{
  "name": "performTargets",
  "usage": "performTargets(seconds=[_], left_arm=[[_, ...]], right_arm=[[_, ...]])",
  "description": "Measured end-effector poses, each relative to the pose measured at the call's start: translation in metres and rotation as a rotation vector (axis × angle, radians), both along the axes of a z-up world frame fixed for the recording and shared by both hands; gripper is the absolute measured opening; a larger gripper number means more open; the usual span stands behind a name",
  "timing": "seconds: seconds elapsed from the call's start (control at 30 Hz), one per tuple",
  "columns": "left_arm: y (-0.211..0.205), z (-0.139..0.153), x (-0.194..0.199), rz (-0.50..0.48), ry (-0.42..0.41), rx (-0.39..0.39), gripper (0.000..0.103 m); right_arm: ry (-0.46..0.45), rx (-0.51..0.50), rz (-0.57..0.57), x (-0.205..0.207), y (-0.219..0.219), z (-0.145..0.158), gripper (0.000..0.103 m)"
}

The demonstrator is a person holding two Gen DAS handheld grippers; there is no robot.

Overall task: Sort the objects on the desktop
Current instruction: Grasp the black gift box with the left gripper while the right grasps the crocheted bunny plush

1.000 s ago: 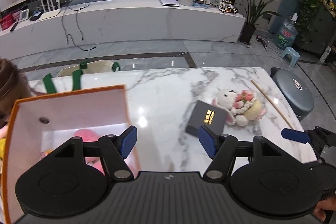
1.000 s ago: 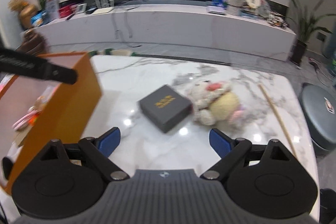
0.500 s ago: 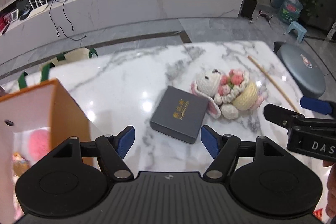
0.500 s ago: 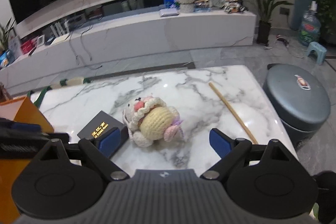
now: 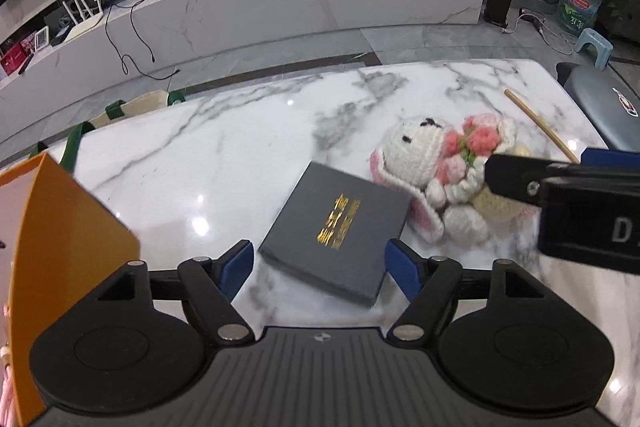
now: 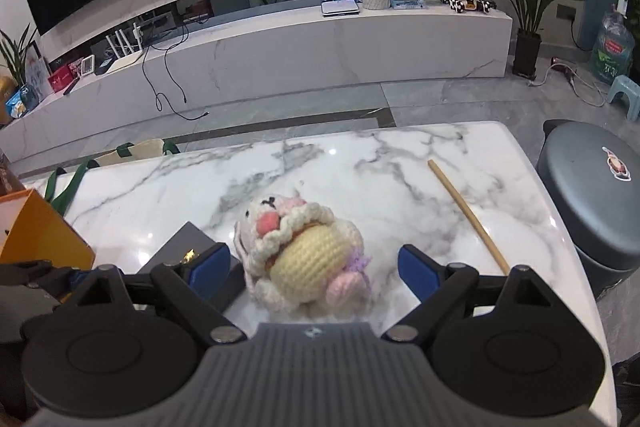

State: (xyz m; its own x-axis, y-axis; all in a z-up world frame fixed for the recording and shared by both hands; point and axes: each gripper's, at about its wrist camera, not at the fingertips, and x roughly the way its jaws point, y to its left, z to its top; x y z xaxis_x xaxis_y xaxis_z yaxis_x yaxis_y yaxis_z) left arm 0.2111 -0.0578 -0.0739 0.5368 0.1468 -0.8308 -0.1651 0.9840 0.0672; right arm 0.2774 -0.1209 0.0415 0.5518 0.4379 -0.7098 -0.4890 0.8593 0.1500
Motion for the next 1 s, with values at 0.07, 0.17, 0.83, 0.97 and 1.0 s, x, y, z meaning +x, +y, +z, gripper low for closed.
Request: performTargets(seconds=[0.07,0.17,0.83,0.97,1.0], left_arm=[[-0.002,-0.003,0.005,-0.01,0.01,-0.007,0.089],[-0.006,-0.006,0.01,-0.032,0.005,0.029,0.091],[0.011,-0.033,0.036,-0.062,0.08,-0.041,0.101],[0.016,-0.034,0.037,-0.045,0.081,-0.069,0.101],[0.015,-0.034,0.038,-0.046,0.08,-0.065,0.101]], right_arm=[[0.016,-0.007,-0.013,0.005,0.002,-0.004,0.091],[0.036,-0.007,-0.021,0.01,0.005,-0.009,0.091],[0.072,-0.089,-0.03,0.031,0.047,-0.04,0.092],[0.101,-0.107,-0.033,0.037,0.052,-0.048,0.092],[0.104,-0.112,-0.028,0.037,0.053,-0.049,0.092]])
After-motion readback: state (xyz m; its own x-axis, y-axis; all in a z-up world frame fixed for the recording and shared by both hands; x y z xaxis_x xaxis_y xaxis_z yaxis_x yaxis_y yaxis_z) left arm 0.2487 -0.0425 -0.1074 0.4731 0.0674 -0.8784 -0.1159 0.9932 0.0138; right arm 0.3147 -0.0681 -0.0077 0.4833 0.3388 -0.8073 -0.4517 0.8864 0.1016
